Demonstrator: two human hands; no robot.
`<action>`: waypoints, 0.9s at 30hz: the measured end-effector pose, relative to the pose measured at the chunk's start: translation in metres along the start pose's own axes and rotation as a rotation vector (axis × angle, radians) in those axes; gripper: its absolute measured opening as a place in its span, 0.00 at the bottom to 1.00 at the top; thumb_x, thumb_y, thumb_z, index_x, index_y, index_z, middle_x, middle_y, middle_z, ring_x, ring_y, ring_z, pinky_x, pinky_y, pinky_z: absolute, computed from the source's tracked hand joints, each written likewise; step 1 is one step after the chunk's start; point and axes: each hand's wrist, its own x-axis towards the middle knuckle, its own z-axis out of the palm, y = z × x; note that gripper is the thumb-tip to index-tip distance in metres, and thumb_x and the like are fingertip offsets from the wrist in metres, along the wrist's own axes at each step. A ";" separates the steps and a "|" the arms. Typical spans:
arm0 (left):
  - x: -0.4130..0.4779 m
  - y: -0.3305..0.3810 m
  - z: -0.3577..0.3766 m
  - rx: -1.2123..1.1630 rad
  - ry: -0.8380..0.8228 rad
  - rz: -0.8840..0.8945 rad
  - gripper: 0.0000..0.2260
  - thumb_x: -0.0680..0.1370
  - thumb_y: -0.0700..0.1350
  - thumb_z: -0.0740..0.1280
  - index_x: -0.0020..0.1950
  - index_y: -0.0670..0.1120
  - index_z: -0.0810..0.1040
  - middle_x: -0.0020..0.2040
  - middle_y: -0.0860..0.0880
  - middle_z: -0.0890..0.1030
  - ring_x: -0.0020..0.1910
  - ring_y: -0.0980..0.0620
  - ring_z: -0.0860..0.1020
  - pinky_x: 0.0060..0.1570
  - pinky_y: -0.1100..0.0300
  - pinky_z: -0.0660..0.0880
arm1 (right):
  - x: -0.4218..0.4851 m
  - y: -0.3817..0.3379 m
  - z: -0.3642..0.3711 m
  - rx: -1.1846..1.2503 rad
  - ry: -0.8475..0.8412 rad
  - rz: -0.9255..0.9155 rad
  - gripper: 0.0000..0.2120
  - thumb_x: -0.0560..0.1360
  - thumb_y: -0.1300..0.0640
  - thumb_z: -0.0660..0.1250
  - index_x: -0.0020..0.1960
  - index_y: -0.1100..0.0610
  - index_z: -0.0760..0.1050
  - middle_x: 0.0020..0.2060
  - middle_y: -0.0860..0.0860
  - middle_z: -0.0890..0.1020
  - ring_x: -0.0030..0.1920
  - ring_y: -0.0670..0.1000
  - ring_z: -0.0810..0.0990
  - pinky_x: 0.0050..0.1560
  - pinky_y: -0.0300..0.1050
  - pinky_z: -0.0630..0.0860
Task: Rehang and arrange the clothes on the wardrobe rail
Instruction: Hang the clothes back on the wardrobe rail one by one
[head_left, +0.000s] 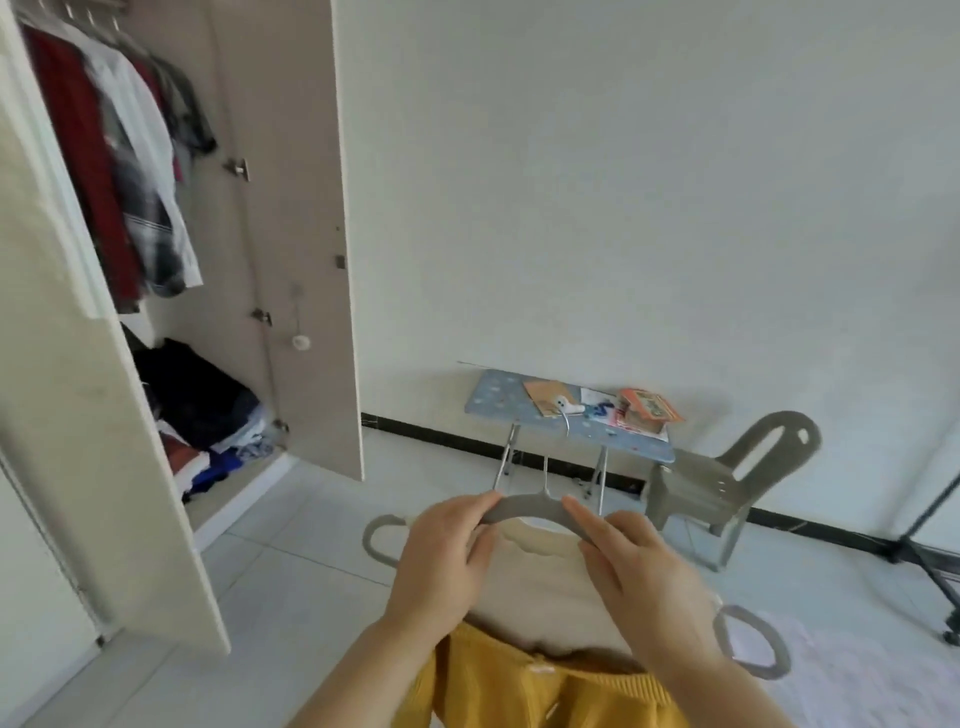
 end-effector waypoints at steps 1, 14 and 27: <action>0.013 -0.013 -0.009 0.028 0.010 -0.010 0.16 0.77 0.46 0.63 0.65 0.51 0.72 0.59 0.56 0.76 0.56 0.65 0.68 0.57 0.75 0.61 | 0.020 -0.007 0.011 0.019 0.003 -0.021 0.17 0.74 0.52 0.64 0.63 0.42 0.68 0.39 0.45 0.77 0.26 0.45 0.75 0.17 0.36 0.67; 0.178 -0.189 -0.072 0.310 0.238 -0.253 0.18 0.78 0.49 0.63 0.68 0.56 0.68 0.62 0.60 0.73 0.58 0.69 0.64 0.51 0.82 0.59 | 0.272 -0.061 0.195 0.308 0.044 -0.340 0.20 0.69 0.55 0.65 0.60 0.45 0.72 0.38 0.43 0.76 0.26 0.43 0.73 0.20 0.27 0.56; 0.315 -0.331 -0.140 0.487 0.384 -0.473 0.19 0.81 0.50 0.55 0.72 0.54 0.60 0.68 0.59 0.67 0.66 0.64 0.62 0.58 0.79 0.49 | 0.503 -0.142 0.339 0.458 0.117 -0.691 0.17 0.71 0.49 0.56 0.59 0.42 0.69 0.36 0.43 0.76 0.25 0.44 0.74 0.19 0.35 0.67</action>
